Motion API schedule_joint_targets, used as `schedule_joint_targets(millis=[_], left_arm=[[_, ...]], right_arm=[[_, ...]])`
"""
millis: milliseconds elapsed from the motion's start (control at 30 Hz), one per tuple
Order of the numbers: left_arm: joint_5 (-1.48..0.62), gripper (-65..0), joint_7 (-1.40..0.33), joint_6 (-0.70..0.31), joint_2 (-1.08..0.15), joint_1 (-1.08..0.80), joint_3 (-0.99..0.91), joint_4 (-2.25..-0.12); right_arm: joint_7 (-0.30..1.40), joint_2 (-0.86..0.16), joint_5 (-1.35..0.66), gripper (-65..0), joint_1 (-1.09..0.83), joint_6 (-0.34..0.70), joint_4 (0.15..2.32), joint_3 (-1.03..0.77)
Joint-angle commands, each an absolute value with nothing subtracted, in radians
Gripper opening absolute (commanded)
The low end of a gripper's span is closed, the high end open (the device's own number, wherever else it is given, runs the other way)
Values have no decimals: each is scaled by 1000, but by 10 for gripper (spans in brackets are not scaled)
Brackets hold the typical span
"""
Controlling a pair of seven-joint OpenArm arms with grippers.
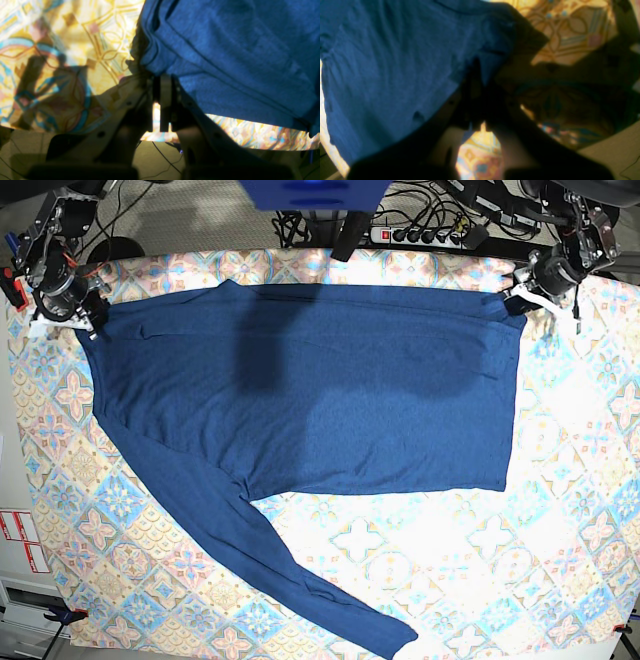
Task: Fold the T-shirt properly
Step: 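Pull both shoulders further toward the robot, stretching the shirt flat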
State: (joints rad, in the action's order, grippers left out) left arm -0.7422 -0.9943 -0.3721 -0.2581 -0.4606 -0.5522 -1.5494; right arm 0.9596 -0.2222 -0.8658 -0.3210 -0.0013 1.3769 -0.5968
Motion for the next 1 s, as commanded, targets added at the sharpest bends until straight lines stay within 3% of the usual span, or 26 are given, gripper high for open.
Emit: schedule_joint_targets(millis=[0, 700, 967], left_arm=[[-753, -650, -978, -377, -275, -467, -562, -1566], [-751, -650, -981, -377, -288, -478, -556, -1564], [-753, -487, -983, -377, -274, -493, -556, -1566]], right_arm=[[967, -245, -872, -649, -320, 4, 1397, -605], [990, -245, -865, -646, -341, 1, 1388, -605], [992, -242, -766, -639, -337, 1, 1386, -605]])
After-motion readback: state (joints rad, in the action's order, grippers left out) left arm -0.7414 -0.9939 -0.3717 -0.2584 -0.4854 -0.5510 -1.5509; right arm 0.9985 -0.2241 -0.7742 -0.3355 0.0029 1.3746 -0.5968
